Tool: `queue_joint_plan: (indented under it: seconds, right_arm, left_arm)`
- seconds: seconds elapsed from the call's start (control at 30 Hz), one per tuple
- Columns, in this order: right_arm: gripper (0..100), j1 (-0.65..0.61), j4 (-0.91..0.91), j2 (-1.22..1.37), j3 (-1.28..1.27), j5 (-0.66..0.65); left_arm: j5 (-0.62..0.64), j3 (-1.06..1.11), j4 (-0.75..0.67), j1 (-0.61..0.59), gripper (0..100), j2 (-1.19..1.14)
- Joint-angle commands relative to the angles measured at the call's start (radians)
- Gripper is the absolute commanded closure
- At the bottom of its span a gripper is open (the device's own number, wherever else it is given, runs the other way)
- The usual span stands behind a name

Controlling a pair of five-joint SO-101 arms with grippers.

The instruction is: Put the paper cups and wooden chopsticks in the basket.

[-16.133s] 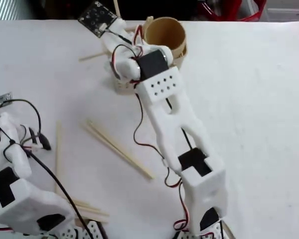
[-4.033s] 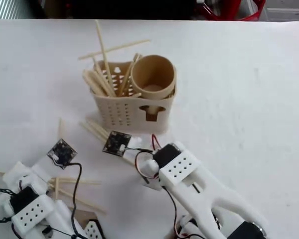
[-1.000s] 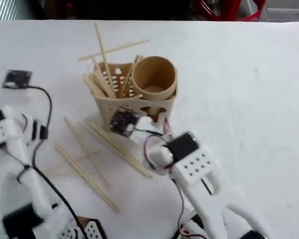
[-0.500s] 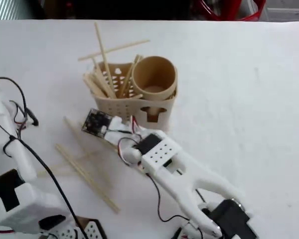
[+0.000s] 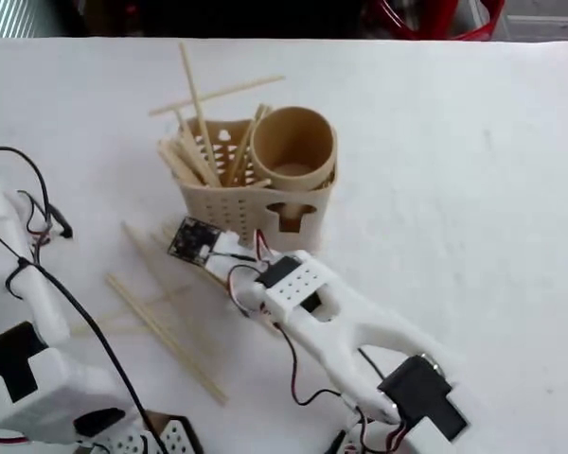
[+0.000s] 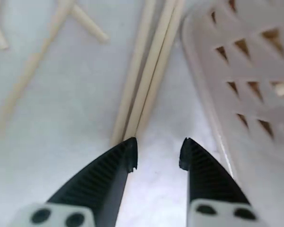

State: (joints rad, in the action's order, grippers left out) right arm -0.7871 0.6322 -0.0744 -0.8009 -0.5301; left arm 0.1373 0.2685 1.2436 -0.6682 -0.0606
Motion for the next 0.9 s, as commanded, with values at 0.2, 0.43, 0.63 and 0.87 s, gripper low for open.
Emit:
queue_joint_plan:
  seconds: [0.2,0.43,0.63,0.87]
  right_arm:
    - [84.7,-0.137,0.156,-0.012,0.012,-0.094]
    - [84.7,-0.125,0.147,-0.016,0.021,-0.094]
    - [84.8,-0.064,0.07,0.01,0.028,-0.097]
    - [98.2,-0.053,0.079,0.062,0.061,-0.098]
  left_arm:
    - [0.009,-0.04,-0.012,-0.012,78,0.005]
    - [0.009,-0.04,-0.012,-0.012,78,0.005]
    - [0.009,-0.04,-0.012,-0.012,78,0.005]
    - [0.009,-0.04,-0.012,-0.012,78,0.005]
